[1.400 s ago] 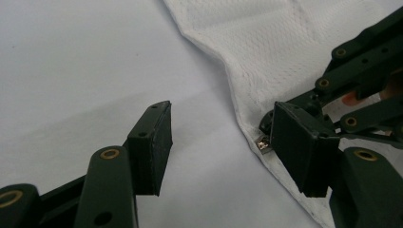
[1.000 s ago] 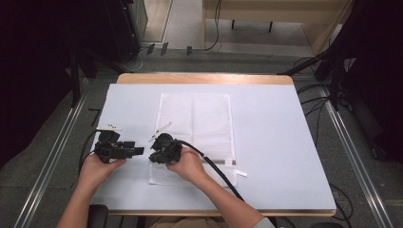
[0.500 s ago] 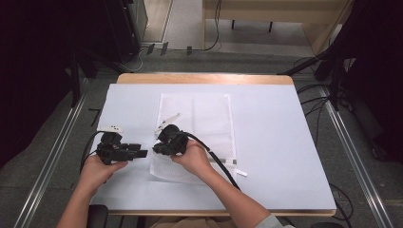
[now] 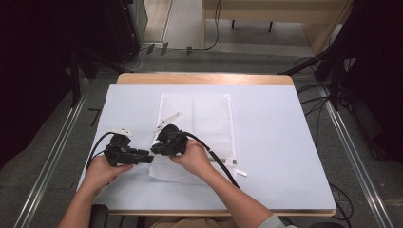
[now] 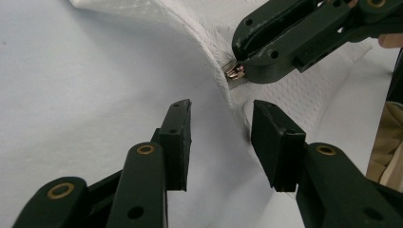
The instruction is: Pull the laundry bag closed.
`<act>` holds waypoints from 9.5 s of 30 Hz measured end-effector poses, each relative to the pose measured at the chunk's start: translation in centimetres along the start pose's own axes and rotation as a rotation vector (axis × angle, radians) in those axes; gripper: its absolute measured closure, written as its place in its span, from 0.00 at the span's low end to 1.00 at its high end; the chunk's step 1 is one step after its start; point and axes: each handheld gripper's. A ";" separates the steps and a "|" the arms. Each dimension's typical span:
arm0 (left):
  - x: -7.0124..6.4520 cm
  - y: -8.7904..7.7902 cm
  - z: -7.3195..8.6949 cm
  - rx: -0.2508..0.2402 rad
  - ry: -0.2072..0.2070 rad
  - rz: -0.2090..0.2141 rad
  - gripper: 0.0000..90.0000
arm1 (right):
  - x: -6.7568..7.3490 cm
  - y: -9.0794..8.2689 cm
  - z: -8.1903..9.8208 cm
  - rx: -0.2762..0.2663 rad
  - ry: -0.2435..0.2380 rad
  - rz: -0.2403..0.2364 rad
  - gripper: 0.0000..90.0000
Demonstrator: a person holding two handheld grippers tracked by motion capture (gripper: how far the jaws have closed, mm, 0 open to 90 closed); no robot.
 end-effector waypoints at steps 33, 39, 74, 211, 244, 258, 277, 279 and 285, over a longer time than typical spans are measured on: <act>-0.2 0.5 -0.2 0.066 0.031 0.026 0.98 | 0.3 0.4 1.3 -0.018 -0.051 -0.061 0.97; -0.2 0.5 -0.2 0.062 0.032 0.025 0.99 | 0.0 0.3 1.8 -0.041 -0.051 -0.065 0.97; -0.3 1.2 -0.4 0.104 0.044 0.053 0.98 | 0.6 0.3 1.5 -0.010 -0.108 -0.078 0.97; 0.1 0.2 0.2 0.098 0.064 0.034 0.98 | -3.8 -6.1 8.5 0.060 -0.003 0.032 0.98; 0.1 -0.1 0.4 0.093 0.061 0.033 0.98 | -5.1 -9.4 11.4 0.088 0.041 0.069 0.98; 0.2 0.0 0.5 0.103 0.060 0.040 0.98 | -5.6 -11.2 13.0 0.105 0.060 0.073 0.98; -0.1 0.4 0.4 0.128 0.063 0.069 0.98 | -6.5 -14.8 15.5 0.149 0.095 0.107 0.98; -0.2 0.5 0.4 0.130 0.072 0.063 0.98 | -6.5 -15.0 15.5 0.139 0.102 0.111 0.98; -0.1 0.3 0.5 0.113 0.058 0.080 0.94 | -6.5 -15.4 15.4 0.097 0.099 0.093 0.97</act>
Point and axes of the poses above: each handheld gripper's, and its own axes: y roughly forward along the jaws, z roughly out of its underside, x roughly to its left, and after that the axes turned 1 degree about -z, right-handed
